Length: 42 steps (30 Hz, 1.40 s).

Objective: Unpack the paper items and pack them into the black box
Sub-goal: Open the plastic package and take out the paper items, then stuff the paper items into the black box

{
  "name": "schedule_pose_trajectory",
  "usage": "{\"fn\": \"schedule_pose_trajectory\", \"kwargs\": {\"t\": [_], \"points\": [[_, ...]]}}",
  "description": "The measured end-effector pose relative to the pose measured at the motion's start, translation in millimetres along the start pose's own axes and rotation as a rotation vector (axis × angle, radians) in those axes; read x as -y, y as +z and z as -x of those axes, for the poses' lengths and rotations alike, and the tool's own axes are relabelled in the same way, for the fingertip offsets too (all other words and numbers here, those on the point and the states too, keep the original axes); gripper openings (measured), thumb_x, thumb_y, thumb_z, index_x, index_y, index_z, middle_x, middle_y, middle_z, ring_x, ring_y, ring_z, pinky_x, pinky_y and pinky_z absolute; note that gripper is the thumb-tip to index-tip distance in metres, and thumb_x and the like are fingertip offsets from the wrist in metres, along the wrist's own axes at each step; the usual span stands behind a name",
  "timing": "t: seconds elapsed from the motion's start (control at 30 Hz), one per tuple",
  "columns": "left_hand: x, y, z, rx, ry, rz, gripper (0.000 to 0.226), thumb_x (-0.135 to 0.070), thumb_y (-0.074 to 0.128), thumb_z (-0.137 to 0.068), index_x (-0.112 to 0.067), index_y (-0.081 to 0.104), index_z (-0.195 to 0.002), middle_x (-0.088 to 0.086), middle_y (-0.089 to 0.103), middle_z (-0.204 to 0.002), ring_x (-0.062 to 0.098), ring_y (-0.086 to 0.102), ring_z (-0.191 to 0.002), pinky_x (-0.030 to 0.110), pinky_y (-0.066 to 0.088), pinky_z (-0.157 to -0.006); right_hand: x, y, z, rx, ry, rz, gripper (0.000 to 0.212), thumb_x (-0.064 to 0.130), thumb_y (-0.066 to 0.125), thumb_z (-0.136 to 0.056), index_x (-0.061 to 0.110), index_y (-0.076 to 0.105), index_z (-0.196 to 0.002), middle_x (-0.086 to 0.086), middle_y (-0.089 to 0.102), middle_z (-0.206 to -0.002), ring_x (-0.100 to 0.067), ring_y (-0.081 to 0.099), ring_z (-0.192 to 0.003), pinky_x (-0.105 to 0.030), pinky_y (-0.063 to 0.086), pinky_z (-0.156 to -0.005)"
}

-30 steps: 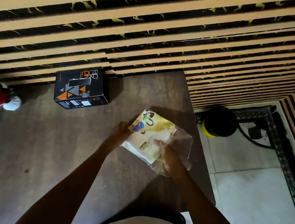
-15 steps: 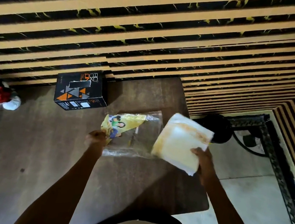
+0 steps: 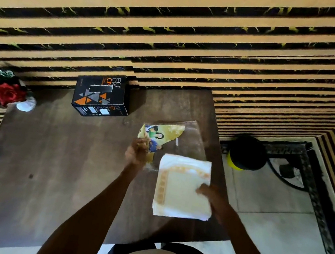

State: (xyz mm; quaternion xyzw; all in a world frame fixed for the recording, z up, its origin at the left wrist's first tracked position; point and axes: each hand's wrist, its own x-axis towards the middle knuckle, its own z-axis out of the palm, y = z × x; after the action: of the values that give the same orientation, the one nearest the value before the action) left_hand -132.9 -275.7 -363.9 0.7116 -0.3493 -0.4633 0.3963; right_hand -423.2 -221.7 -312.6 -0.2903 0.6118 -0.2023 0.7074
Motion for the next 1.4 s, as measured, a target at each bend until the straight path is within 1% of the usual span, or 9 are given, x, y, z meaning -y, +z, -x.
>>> {"fn": "schedule_pose_trajectory", "kwargs": {"t": [0.1,0.2,0.4,0.53,0.63,0.83,1.13,1.3,1.4], "points": [[-5.2,8.7,-2.0,0.200,-0.087,-0.194,0.052,-0.020,0.063,-0.085,-0.010,0.049,-0.135,0.003,0.056,-0.128,0.015,0.055,-0.118,0.038,0.048,-0.101,-27.3,4.1,-11.7,0.040,0.083,0.005,0.041,0.026,0.074,-0.066,0.016,0.069,-0.104,-0.013,0.072,-0.103,-0.035,0.066,-0.101,-0.050,0.053,-0.091],[-16.3,12.3,5.4,0.201,-0.053,-0.426,0.080,-0.012,0.077,-0.072,-0.018,0.040,-0.143,0.015,0.030,-0.148,0.032,0.032,-0.136,0.039,0.037,-0.112,-21.9,13.2,-9.0,-0.096,0.041,0.149,0.037,0.006,0.062,-0.089,0.009,0.056,-0.126,-0.009,0.065,-0.118,-0.029,0.059,-0.109,-0.034,0.050,-0.083],[-16.2,9.1,18.9,-0.102,0.145,-0.446,0.065,-0.012,0.077,-0.077,-0.004,0.047,-0.134,0.022,0.032,-0.138,0.028,0.039,-0.121,0.032,0.040,-0.098,-33.6,-1.2,-31.7,-0.309,-0.218,0.488,0.074,0.039,0.067,-0.076,0.023,0.036,-0.141,-0.002,0.057,-0.135,-0.022,0.057,-0.122,-0.044,0.051,-0.098],[-7.3,0.0,40.6,-0.043,0.100,-0.182,0.025,-0.016,0.075,-0.078,-0.028,0.067,-0.098,0.005,0.066,-0.100,0.009,0.061,-0.087,0.037,0.050,-0.078,16.9,19.5,6.0,-0.499,-0.410,0.619,0.039,0.026,0.064,-0.087,0.017,0.056,-0.124,-0.002,0.067,-0.112,-0.018,0.064,-0.101,-0.025,0.052,-0.081],[-1.3,-11.9,54.3,0.018,0.031,0.003,0.016,-0.024,0.073,-0.071,-0.033,0.069,-0.083,-0.008,0.072,-0.074,0.010,0.066,-0.067,0.027,0.049,-0.067,50.3,38.8,4.5,-0.242,-0.369,0.527,0.017,0.015,0.061,-0.090,0.014,0.067,-0.106,0.001,0.069,-0.096,-0.012,0.064,-0.087,-0.007,0.045,-0.062],[-33.5,-49.6,56.5,-0.068,0.021,0.130,0.015,-0.003,0.063,-0.088,-0.003,0.062,-0.103,0.000,0.065,-0.075,-0.002,0.061,-0.056,0.022,0.048,-0.059,96.1,102.4,-31.6,0.040,-0.204,0.301,0.015,0.006,0.059,-0.087,0.008,0.067,-0.099,-0.008,0.069,-0.082,-0.013,0.058,-0.057,-0.019,0.038,-0.048],[-55.3,-149.7,-13.5,-0.272,-0.016,0.112,0.006,-0.039,0.067,-0.081,-0.034,0.070,-0.082,-0.006,0.070,-0.080,0.016,0.066,-0.078,0.033,0.053,-0.071,158.8,218.4,-89.9,0.096,-0.231,0.305,0.012,0.002,0.052,-0.094,0.010,0.061,-0.092,-0.007,0.060,-0.070,-0.014,0.049,-0.052,-0.015,0.030,-0.037],[-59.3,-201.0,-77.2,-0.315,-0.020,0.093,0.004,-0.024,0.068,-0.088,-0.025,0.065,-0.086,0.000,0.068,-0.088,0.017,0.064,-0.082,0.024,0.053,-0.067,188.8,269.1,-137.0,-0.003,-0.234,0.335,0.005,0.007,0.058,-0.094,0.007,0.062,-0.096,-0.014,0.064,-0.085,-0.016,0.054,-0.061,-0.022,0.042,-0.050],[-58.5,-222.9,-115.9,-0.363,0.037,0.072,0.026,-0.020,0.070,-0.086,-0.016,0.055,-0.107,0.013,0.056,-0.108,0.019,0.060,-0.087,0.024,0.054,-0.070,199.4,286.4,-168.6,-0.140,-0.290,0.435,0.027,0.017,0.066,-0.089,0.007,0.062,-0.114,-0.018,0.067,-0.112,-0.021,0.061,-0.088,-0.037,0.055,-0.079]]}}
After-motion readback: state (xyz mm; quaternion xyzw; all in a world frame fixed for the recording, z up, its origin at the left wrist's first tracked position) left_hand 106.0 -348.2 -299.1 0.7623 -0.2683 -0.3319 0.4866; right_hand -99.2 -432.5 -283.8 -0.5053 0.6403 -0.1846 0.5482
